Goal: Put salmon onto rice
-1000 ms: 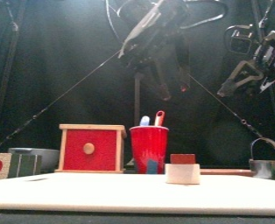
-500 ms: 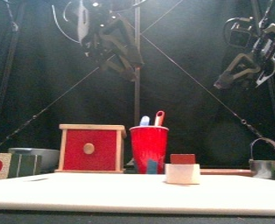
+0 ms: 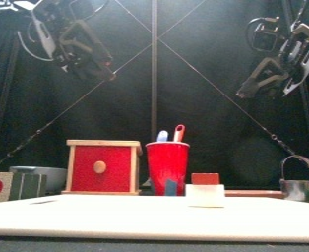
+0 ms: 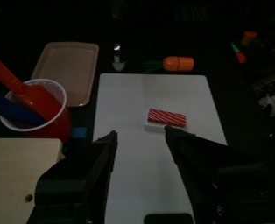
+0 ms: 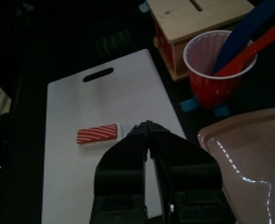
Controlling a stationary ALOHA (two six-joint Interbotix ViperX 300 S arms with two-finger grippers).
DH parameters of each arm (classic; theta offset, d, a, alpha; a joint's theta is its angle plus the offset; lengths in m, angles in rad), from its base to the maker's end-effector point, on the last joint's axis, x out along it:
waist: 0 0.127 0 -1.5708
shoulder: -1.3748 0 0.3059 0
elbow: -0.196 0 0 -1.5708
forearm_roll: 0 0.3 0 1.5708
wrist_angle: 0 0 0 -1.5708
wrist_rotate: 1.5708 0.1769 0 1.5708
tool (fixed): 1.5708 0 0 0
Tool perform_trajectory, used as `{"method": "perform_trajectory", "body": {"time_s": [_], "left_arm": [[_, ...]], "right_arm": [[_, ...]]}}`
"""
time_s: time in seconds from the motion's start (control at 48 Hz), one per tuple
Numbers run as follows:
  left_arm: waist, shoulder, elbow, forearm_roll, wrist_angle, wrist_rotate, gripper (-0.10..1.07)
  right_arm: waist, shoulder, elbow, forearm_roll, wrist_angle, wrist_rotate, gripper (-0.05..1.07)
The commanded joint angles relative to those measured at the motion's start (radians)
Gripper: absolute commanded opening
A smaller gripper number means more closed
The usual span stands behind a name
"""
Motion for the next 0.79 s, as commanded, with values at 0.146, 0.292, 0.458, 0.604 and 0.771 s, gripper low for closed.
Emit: {"method": "perform_trajectory", "body": {"time_s": [0.146, 0.292, 0.458, 0.604, 0.771], "left_arm": [[0.095, -0.074, 0.106, 0.005, -0.149, 0.028, 0.84], [0.106, -0.081, 0.115, 0.005, -0.170, 0.074, 0.84], [0.117, -0.083, 0.114, 0.002, -0.170, 0.130, 0.84], [0.133, -0.083, 0.118, -0.002, -0.175, 0.158, 0.84], [0.143, -0.083, 0.127, -0.002, -0.176, 0.170, 0.84]], "right_arm": [[0.003, 0.000, -0.006, 0.003, -0.008, 0.000, 0.35], [0.003, 0.000, 0.005, 0.005, -0.008, 0.000, 0.35], [0.003, 0.002, 0.008, 0.005, -0.008, 0.002, 0.35], [0.003, 0.000, 0.008, 0.008, -0.008, 0.003, 0.35], [0.003, 0.002, 0.006, 0.028, -0.008, 0.003, 0.35]]}}
